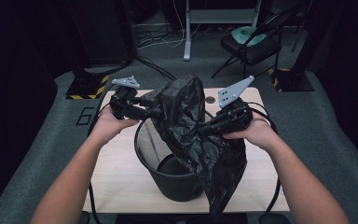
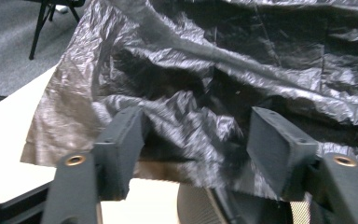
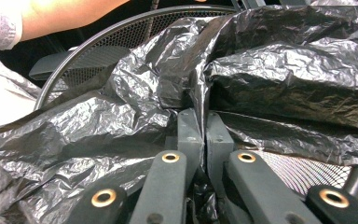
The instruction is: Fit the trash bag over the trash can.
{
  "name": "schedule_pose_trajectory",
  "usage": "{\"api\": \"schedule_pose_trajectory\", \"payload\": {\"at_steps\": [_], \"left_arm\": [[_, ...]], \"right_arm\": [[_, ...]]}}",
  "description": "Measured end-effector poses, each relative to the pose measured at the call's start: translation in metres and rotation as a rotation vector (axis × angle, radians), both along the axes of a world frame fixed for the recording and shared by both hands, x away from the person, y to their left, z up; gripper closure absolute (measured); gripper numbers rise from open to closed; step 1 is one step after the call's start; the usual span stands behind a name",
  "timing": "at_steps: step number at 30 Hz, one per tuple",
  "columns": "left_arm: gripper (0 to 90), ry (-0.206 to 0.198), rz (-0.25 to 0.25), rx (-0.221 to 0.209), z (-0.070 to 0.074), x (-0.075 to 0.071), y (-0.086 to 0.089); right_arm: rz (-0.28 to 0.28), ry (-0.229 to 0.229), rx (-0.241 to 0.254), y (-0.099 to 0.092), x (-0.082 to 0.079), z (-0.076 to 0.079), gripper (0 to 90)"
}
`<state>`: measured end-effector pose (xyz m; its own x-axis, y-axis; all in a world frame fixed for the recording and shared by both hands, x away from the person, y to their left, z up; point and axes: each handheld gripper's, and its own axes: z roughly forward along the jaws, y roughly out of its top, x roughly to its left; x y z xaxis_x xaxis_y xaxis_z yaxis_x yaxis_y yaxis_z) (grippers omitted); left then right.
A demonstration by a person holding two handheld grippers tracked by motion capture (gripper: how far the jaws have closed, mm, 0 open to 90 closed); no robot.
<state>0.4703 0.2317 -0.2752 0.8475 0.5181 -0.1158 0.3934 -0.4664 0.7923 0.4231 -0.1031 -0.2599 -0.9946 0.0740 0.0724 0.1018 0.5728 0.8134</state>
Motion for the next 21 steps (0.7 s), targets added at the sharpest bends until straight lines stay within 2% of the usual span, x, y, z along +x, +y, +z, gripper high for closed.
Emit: {"api": "schedule_pose_trajectory", "payload": {"at_steps": [7, 9, 12, 20, 21], "left_arm": [[54.4, -0.008, -0.006, 0.005, -0.004, 0.000, 0.003], [58.9, -0.003, -0.022, -0.004, -0.003, 0.000, 0.004], [64.3, -0.020, -0.039, -0.003, -0.002, -0.002, 0.004], [71.0, -0.035, -0.047, -0.057, 0.008, -0.006, 0.010], [74.0, -0.037, -0.051, -0.063, 0.009, -0.007, 0.011]], "right_arm": [[-0.015, 0.011, 0.000, 0.003, 0.005, -0.005, 87.0], [-0.018, 0.010, 0.009, 0.003, 0.007, -0.006, 87.0], [-0.022, 0.011, 0.016, 0.003, 0.007, -0.006, 87.0], [-0.030, 0.001, 0.036, 0.002, 0.006, -0.004, 87.1], [-0.032, 0.000, 0.039, 0.001, 0.006, -0.004, 87.1]]}}
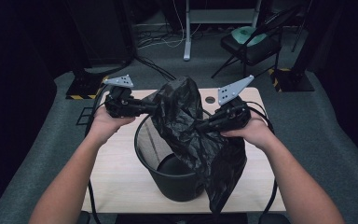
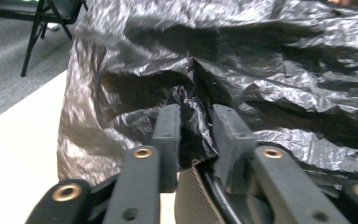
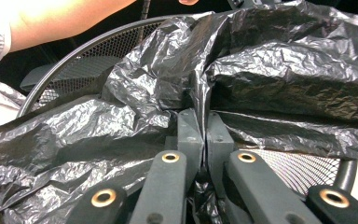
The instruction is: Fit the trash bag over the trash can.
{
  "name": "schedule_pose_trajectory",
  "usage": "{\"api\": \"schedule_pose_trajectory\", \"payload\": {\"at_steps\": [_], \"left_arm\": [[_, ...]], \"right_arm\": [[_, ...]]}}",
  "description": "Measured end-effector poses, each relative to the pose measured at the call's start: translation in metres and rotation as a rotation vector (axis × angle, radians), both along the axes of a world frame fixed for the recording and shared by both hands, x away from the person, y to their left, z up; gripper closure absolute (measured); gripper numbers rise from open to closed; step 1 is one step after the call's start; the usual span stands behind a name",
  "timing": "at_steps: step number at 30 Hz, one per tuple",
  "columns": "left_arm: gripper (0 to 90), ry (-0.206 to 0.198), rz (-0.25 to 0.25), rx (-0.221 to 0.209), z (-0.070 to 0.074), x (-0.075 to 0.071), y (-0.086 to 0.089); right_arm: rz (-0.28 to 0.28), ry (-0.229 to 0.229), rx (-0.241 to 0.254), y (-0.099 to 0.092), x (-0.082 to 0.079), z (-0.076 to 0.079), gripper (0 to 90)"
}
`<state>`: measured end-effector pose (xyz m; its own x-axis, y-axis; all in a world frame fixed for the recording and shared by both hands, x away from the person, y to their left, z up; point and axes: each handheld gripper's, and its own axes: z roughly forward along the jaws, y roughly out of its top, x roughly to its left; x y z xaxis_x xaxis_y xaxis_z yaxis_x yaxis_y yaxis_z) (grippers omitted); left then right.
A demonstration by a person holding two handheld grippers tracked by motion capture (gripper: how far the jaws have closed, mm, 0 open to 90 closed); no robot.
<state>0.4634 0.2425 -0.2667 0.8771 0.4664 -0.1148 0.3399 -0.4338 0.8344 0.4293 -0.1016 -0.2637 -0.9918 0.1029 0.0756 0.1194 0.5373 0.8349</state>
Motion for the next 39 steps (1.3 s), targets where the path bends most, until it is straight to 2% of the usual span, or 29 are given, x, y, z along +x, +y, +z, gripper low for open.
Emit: {"api": "schedule_pose_trajectory", "payload": {"at_steps": [4, 9, 22, 33, 39], "left_arm": [[80.9, -0.015, -0.014, 0.014, 0.005, -0.006, -0.002], [88.7, -0.024, -0.055, 0.027, 0.009, -0.015, -0.009], [89.2, -0.014, -0.162, 0.085, -0.002, -0.050, -0.024], [89.0, 0.005, -0.232, 0.092, -0.010, -0.074, -0.032], [88.3, 0.011, -0.269, 0.097, -0.009, -0.087, -0.039]], "right_arm": [[-0.003, -0.007, 0.014, -0.002, -0.001, 0.003, 87.2], [0.004, -0.020, 0.019, -0.001, -0.004, 0.006, 87.3], [0.039, -0.031, 0.056, -0.013, -0.018, 0.013, 87.3], [0.065, -0.019, 0.072, -0.019, -0.027, 0.014, 87.2], [0.096, -0.029, 0.081, -0.020, -0.040, 0.017, 87.2]]}}
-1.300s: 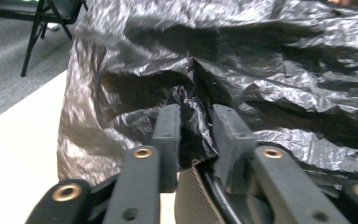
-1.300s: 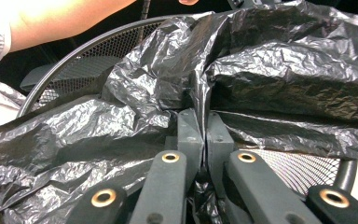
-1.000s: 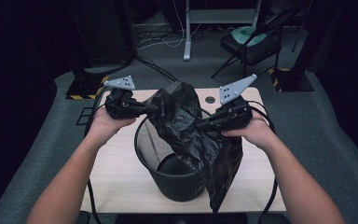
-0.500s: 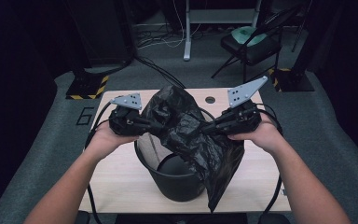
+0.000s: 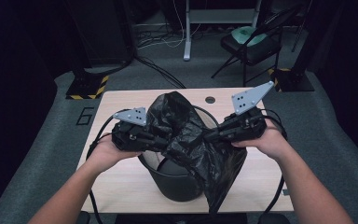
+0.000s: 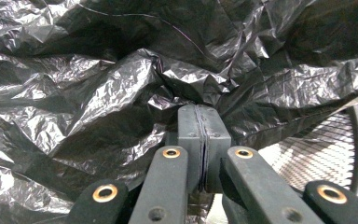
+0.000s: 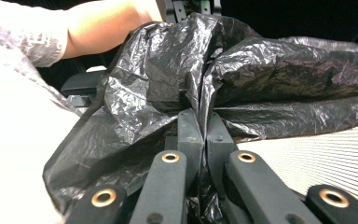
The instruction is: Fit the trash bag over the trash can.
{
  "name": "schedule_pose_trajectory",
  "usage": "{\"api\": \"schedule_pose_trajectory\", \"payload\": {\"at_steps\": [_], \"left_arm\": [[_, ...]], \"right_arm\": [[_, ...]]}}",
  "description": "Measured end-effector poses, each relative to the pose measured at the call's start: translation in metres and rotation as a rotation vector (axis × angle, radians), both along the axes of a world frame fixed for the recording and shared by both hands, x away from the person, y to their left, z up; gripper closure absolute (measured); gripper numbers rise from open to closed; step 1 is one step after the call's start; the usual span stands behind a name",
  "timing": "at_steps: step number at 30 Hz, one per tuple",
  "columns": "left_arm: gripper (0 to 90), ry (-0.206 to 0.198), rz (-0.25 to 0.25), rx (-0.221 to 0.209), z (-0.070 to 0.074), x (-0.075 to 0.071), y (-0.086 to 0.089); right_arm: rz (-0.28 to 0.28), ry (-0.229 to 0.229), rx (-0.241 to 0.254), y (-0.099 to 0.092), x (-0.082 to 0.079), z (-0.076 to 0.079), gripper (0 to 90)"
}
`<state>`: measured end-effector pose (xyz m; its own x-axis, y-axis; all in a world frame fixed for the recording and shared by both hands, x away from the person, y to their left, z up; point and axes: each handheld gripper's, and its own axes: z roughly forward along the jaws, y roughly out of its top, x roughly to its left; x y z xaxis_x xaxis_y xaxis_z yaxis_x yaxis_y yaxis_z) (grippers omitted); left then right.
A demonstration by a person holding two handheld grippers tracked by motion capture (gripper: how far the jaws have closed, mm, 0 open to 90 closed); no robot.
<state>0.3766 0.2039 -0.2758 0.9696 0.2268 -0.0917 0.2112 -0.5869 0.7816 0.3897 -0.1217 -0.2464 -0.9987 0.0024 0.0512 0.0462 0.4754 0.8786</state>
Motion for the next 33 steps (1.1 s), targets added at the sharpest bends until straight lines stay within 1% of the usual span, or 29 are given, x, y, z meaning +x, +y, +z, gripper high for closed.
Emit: {"api": "schedule_pose_trajectory", "payload": {"at_steps": [5, 8, 12, 16, 21, 27, 29, 30, 33], "left_arm": [[86.9, 0.000, -0.043, 0.004, 0.001, -0.009, -0.011], [86.3, -0.007, -0.069, 0.006, 0.002, -0.015, -0.017], [85.3, -0.012, -0.090, 0.008, 0.003, -0.020, -0.022], [85.0, 0.001, -0.102, -0.003, 0.003, -0.023, -0.023], [84.7, 0.013, -0.124, 0.000, -0.002, -0.030, -0.024], [82.9, 0.017, -0.134, -0.006, -0.003, -0.032, -0.025], [81.0, 0.019, -0.128, -0.008, -0.003, -0.031, -0.023], [79.4, 0.028, -0.118, -0.013, -0.003, -0.029, -0.021], [78.9, 0.039, -0.102, -0.020, -0.005, -0.025, -0.017]], "right_arm": [[0.003, -0.021, 0.002, -0.006, -0.012, 0.007, 87.1], [0.008, -0.033, 0.005, -0.007, -0.016, 0.011, 87.1], [0.011, -0.041, 0.007, -0.010, -0.020, 0.014, 87.1], [0.010, -0.031, 0.014, -0.012, -0.022, 0.011, 87.1], [0.009, -0.015, 0.007, -0.011, -0.024, 0.004, 87.0], [0.002, -0.006, 0.005, -0.012, -0.025, 0.002, 87.0], [-0.002, -0.005, 0.000, -0.011, -0.023, 0.002, 87.1], [-0.006, 0.001, -0.004, -0.011, -0.022, 0.002, 87.0], [-0.024, 0.019, -0.010, -0.009, -0.015, 0.000, 87.0]]}}
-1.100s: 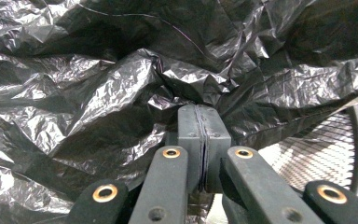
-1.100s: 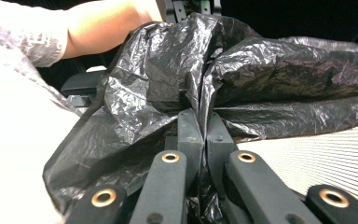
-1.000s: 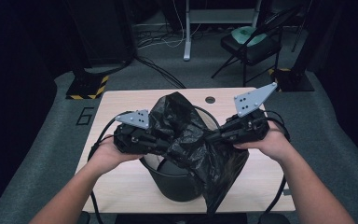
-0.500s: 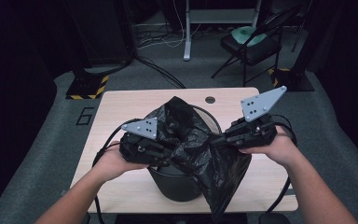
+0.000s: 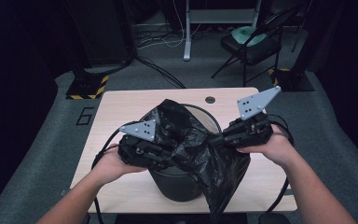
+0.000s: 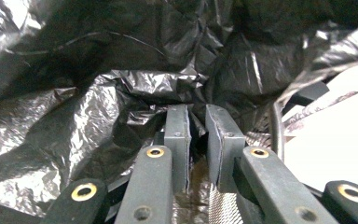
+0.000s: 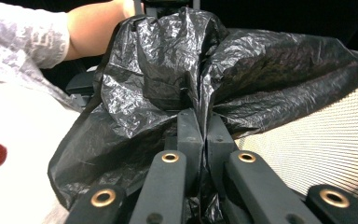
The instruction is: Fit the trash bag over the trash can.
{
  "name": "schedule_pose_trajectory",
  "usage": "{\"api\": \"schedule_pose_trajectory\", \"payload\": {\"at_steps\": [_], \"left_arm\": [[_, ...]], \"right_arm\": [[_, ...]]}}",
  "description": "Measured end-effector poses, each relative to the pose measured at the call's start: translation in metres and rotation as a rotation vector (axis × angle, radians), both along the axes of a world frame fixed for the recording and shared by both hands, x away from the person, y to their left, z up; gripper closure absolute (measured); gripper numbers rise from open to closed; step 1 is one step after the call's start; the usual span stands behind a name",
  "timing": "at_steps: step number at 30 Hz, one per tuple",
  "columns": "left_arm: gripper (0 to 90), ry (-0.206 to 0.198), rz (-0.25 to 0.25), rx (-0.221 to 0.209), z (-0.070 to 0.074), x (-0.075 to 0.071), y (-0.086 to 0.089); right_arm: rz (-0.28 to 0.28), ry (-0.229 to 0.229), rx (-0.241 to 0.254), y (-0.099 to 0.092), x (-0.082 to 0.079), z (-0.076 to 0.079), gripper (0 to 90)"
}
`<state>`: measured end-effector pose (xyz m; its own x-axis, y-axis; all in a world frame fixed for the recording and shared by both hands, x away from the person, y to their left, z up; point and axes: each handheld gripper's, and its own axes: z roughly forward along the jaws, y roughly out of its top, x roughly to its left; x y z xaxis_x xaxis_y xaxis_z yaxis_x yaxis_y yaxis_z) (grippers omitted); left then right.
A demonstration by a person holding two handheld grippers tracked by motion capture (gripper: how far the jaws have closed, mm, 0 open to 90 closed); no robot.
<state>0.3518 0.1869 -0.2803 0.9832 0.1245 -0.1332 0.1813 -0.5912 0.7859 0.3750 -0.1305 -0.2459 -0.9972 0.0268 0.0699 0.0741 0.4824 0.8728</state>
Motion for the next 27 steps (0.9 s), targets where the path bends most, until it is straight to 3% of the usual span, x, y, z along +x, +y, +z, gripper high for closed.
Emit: {"api": "schedule_pose_trajectory", "payload": {"at_steps": [11, 20, 27], "left_arm": [[79.7, 0.014, 0.016, -0.017, -0.002, 0.006, 0.003], [79.3, 0.022, 0.018, -0.031, -0.002, 0.008, 0.005], [67.2, 0.014, 0.058, -0.062, 0.004, 0.010, 0.021]], "right_arm": [[-0.039, 0.018, -0.009, 0.025, 0.025, 0.000, 86.5], [-0.067, 0.003, -0.069, 0.057, 0.043, -0.002, 86.6], [-0.090, 0.015, -0.096, 0.060, 0.052, -0.009, 86.7]]}}
